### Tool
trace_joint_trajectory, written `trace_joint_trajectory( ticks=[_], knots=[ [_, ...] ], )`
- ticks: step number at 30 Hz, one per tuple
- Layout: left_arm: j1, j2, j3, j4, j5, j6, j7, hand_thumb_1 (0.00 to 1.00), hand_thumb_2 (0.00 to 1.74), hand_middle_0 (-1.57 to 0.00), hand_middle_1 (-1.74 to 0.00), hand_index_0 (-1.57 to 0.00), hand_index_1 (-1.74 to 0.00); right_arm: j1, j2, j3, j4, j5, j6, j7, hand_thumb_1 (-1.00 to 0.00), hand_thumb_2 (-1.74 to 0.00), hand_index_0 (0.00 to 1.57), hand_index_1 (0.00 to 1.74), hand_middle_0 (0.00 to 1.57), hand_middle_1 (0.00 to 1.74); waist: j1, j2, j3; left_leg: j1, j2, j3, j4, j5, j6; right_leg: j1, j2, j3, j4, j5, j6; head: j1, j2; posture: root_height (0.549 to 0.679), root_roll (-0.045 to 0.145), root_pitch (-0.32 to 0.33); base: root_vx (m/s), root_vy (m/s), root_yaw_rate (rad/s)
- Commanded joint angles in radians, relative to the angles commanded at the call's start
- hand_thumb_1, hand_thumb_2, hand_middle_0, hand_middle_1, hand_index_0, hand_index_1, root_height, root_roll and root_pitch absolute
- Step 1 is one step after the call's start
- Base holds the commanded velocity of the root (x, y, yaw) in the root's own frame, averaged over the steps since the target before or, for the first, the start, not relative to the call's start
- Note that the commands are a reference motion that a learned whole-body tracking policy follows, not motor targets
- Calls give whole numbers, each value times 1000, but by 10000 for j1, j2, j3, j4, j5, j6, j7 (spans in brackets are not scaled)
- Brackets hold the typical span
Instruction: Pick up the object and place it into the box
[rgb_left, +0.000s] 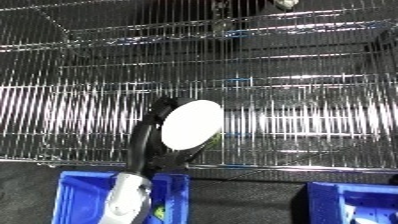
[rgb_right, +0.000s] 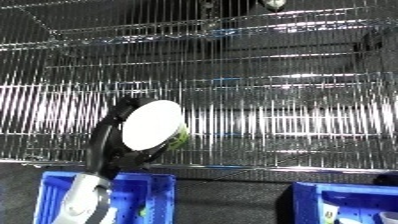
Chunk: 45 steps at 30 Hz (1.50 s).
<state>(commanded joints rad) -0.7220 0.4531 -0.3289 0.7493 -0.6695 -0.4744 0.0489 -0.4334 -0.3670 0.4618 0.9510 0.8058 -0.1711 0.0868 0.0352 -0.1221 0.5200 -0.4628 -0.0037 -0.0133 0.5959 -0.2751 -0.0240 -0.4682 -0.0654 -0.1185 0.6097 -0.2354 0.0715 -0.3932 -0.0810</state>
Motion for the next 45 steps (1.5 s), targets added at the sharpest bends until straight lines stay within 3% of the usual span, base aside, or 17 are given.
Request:
trace_joint_trajectory(
  ticks=[6, 14, 23, 28, 34, 40, 45],
  knots=[
    [1204, 93, 720, -1473, -353, -546, 223, 1000, 1740, -1570, -1740, -1570, -1740, 407, -26, -314, -87, 47, -259, -226, 0, 0, 0, 0, 0, 0, 414, 267, 0, 91, -211, -209, -178, 98, -7, 134, -184, -217, 16, -109, -72, 282, -112, 650, 31, 97, -23, -27, 200],
    [3198, 477, 2183, -3414, -430, -921, 932, 1000, 1740, -1570, -1740, -1570, -1740, 1172, -16, -910, 106, 343, -770, -315, 0, 0, 0, 0, 0, 0, 1162, 583, 0, 181, -525, -633, -433, 261, -19, 410, -434, -699, 72, -319, -181, 204, -529, 652, 41, 93, -17, -61, 263],
    [4630, 428, 3405, -2352, -1851, -1037, 1029, 1000, 1740, -1570, -1740, -1570, -1740, 1600, 106, -1269, 801, 689, -1155, -100, 0, 0, 0, 0, 0, 0, 1672, 759, 0, 321, -688, -928, -682, 471, -18, 725, -599, -1072, 129, -573, -281, -1629, -1419, 653, 47, 83, -5, -42, 195],
    [4641, 499, 3518, -637, -2317, -1070, 937, 1000, 1740, -1570, -1740, -1570, -1740, 1624, 170, -1217, 1260, 950, -1358, 191, 0, 0, 0, 0, 0, 0, 1766, 643, 0, 409, -661, -997, -854, 559, -18, 877, -557, -1133, 119, -667, -315, -2898, -1943, 653, 46, 78, 20, -41, 102],
    [4468, 669, 3751, 1097, -2615, -340, 700, 1000, 1740, -1570, -1740, -1570, -1740, 1629, 193, -1048, 1693, 1010, -1447, 645, 0, 0, 0, 0, 0, 0, 1661, 372, 0, 500, -552, -981, -1028, 662, -46, 967, -408, -1040, 93, -730, -332, -3860, -2446, 652, 42, 74, 16, -7, -14],
    [4054, 614, 3653, 2982, -2705, 263, -164, 700, 1218, -1099, -1218, -1099, -1218, 1564, 209, -966, 1967, 848, -1383, 939, 0, 0, 0, 0, 0, 0, 1473, 161, 0, 693, -405, -935, -1257, 754, -84, 1107, -306, -928, -86, -741, -332, -4258, -2614, 653, 40, 70, 14, 18, -48],
    [3858, 635, 3566, 4147, -2779, 772, -848, 450, 783, -706, -783, -706, -783, 1550, 165, -957, 2048, 710, -1322, 1091, 0, 0, 0, 0, 0, 0, 1328, 70, 0, 787, -335, -855, -1311, 750, -86, 1181, -260, -848, -230, -706, -315, -4356, -2543, 654, 39, 66, 5, 32, -53]
  ],
)
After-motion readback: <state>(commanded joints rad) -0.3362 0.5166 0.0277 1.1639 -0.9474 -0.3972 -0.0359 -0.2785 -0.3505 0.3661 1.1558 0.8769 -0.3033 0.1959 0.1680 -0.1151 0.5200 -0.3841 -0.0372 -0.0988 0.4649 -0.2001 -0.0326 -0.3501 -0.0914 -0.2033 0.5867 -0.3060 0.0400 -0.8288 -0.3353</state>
